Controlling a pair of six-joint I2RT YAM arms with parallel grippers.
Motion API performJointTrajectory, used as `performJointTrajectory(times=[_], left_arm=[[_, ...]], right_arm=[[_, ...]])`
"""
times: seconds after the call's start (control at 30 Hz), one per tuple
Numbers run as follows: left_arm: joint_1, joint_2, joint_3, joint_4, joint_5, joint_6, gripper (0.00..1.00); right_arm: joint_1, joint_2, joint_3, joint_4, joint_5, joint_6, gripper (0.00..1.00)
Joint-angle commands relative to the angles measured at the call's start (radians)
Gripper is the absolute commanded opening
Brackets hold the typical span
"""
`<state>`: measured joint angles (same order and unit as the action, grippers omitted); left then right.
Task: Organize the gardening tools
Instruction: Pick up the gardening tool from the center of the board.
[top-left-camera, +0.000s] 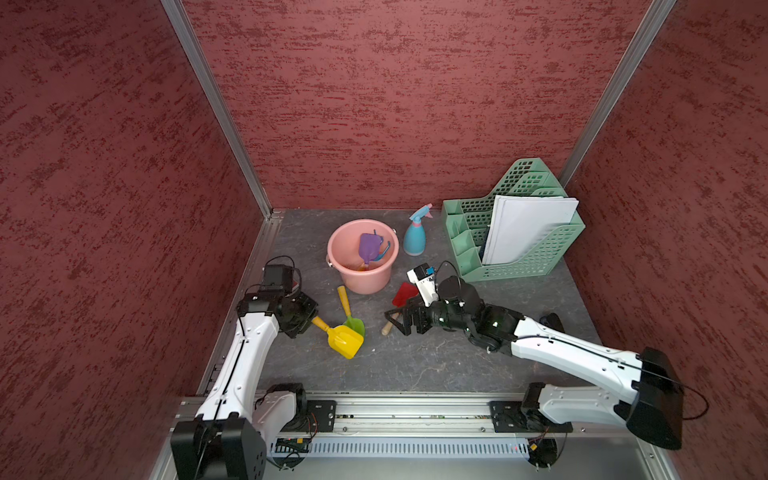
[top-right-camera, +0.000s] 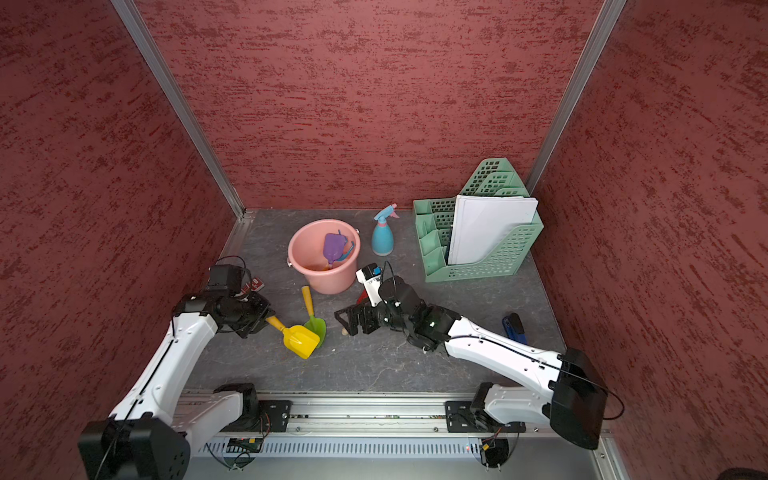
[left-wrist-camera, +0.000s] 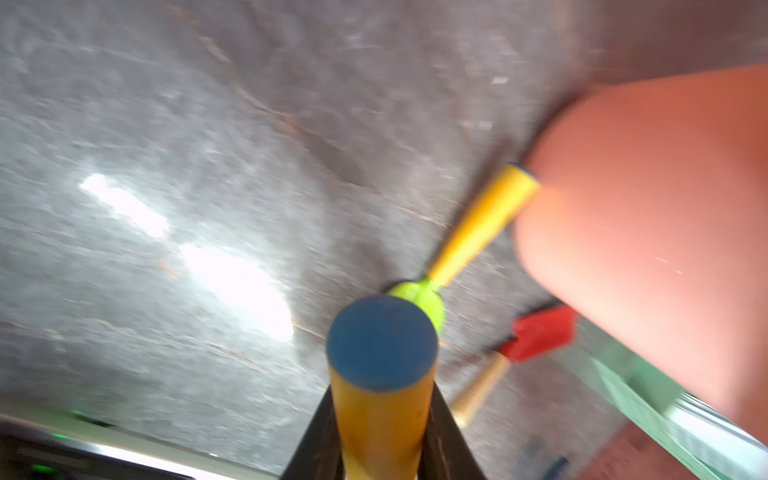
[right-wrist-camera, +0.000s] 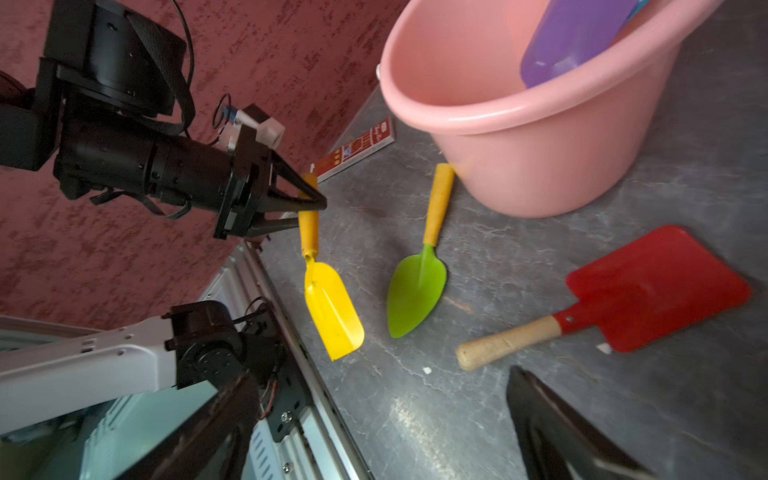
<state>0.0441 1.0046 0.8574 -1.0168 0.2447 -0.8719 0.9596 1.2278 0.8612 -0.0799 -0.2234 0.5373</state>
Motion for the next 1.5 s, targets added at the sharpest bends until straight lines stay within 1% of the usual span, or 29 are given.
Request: performJointTrajectory(times=[0.0,0.1,0.17,0.33,0.43,0.57,0.73,0.87,0.93,1.03,1.13,1.23,1.3,1.37,1.47], left_arm=[[-0.016,-0.048,0.053,-0.013,0.063,-0.117,0.0],[-0.022,-0.058,0.085,0.024,0.118,-0.176,0.0],[-0.039,-0.046,0.118,0.037,0.133,-0.208,0.0],[-0.096,-0.02,0.182,0.07,0.131,-0.276,0.0],[-0.138,-0.015,0.206,0.082,0.095,-0.314,0.0],[-0.157,-0.022,0.196,0.132,0.1,-0.373,0.0],[-0.175,-0.025,0.207,0.14,0.106,-0.404,0.0],[-0.201,-0.039,0.191,0.16,0.103,-0.442,0.0],[-0.216,-0.048,0.183,0.175,0.1,-0.466,0.0],[-0.234,-0.057,0.185,0.186,0.089,-0.486,0.0],[-0.243,-0.063,0.187,0.185,0.084,-0.493,0.0],[-0.247,-0.07,0.18,0.186,0.082,-0.498,0.0],[-0.249,-0.075,0.171,0.19,0.083,-0.505,0.0],[-0.254,-0.075,0.167,0.201,0.083,-0.509,0.0],[-0.261,-0.073,0.163,0.21,0.082,-0.504,0.0]], right_arm=[[-0.004,-0.003,-0.037,0.179,-0.156,0.078,0.98],[-0.004,-0.005,-0.055,0.212,-0.178,0.084,0.99],[-0.003,-0.004,-0.06,0.233,-0.192,0.081,0.99],[0.002,0.026,-0.039,0.273,-0.197,0.07,0.98],[0.005,0.053,-0.024,0.317,-0.196,0.069,0.98],[0.008,0.083,-0.003,0.311,-0.15,0.053,0.98],[0.008,0.08,-0.012,0.343,-0.057,0.044,0.98],[0.008,0.111,0.01,0.379,-0.043,0.042,0.98],[0.008,0.135,0.021,0.41,-0.048,0.049,0.94],[0.011,0.165,0.031,0.449,-0.045,0.059,0.85],[0.01,0.176,0.03,0.476,-0.035,0.068,0.7],[0.011,0.177,0.032,0.488,-0.027,0.069,0.49],[0.01,0.179,0.035,0.489,-0.028,0.07,0.31],[0.01,0.182,0.038,0.487,-0.034,0.072,0.16],[0.01,0.181,0.039,0.48,-0.046,0.076,0.0]])
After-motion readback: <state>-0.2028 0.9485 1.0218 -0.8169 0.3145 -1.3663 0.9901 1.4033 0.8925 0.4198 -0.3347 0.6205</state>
